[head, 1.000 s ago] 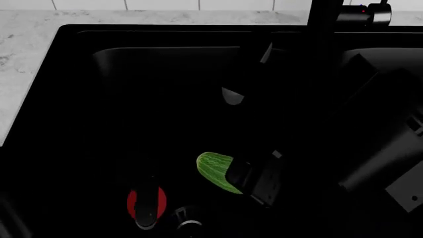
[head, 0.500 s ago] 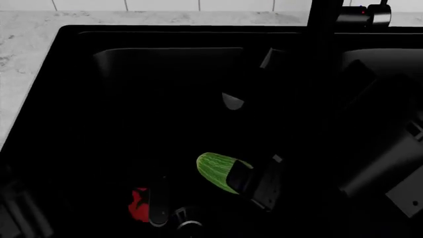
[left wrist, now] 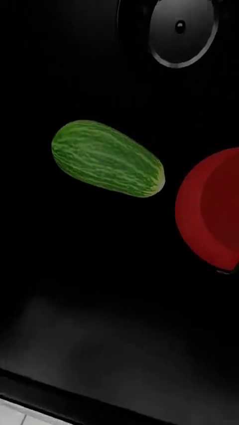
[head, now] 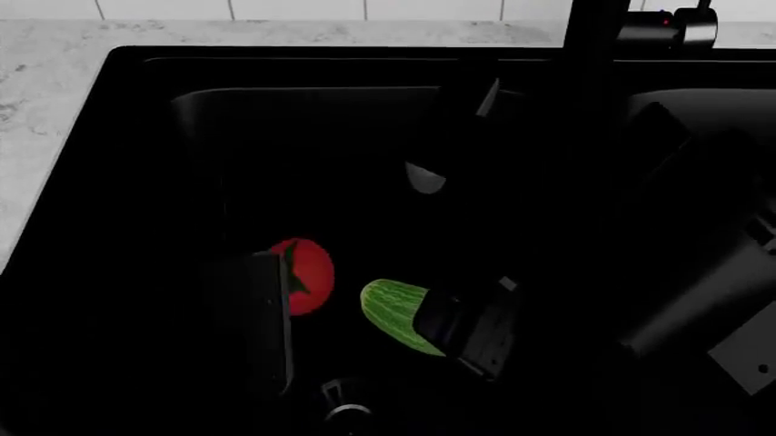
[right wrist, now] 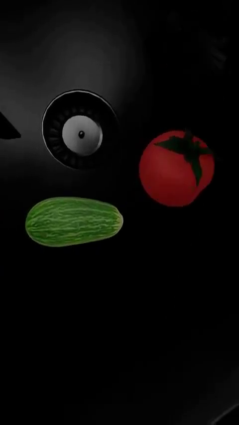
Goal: Pick the vegetables from the sink and place them on the cutting board.
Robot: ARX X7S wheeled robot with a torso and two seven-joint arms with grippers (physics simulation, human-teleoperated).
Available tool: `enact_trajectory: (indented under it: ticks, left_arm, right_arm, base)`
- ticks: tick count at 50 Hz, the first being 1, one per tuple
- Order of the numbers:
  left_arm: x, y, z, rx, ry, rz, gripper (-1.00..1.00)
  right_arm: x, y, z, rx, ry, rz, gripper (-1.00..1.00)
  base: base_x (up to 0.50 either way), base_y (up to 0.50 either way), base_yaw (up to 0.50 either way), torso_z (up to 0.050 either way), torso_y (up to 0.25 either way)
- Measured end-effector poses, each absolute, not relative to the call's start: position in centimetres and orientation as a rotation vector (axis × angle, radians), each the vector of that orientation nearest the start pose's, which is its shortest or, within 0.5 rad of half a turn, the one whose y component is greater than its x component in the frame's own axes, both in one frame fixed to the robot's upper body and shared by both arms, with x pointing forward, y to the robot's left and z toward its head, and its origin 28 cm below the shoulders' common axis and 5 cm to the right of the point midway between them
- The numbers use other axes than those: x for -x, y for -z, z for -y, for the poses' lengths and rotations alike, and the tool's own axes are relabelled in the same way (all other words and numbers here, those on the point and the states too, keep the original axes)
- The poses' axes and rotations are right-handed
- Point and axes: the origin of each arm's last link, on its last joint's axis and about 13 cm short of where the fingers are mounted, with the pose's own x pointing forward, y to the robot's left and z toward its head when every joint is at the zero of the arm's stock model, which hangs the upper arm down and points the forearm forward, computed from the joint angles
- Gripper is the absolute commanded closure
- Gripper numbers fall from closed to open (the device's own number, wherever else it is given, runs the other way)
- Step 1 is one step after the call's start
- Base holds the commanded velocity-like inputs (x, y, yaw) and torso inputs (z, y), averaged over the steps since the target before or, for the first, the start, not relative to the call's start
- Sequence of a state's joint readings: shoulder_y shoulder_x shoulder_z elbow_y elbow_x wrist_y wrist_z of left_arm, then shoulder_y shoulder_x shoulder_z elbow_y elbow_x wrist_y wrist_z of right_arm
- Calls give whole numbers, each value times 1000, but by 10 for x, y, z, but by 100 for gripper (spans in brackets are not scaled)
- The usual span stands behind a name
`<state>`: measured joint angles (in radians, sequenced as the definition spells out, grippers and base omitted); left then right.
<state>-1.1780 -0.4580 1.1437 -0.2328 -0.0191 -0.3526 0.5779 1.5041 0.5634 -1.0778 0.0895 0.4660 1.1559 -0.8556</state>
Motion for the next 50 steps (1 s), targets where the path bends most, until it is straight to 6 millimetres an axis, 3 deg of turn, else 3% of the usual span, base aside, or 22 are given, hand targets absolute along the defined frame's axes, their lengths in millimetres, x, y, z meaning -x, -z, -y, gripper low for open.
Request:
enact_trajectory:
  ticks: [13, 28, 50]
  left_arm:
    - [-348, -227, -227, -1143, 787, 17, 100]
    - [-325, -249, -235, -1101, 665, 137, 100]
    - [-307, -266, -240, -1045, 613, 254, 100]
  right_arm:
    - [-351, -301, 147, 749, -821, -668, -100]
    - [-365, -301, 133, 756, -830, -706, -100]
    - [-398, -278, 110, 784, -891, -780, -100]
  base:
    - [16, 0, 0, 0, 0]
    - [16, 0, 1, 0, 0]
    - [16, 0, 2, -2, 0]
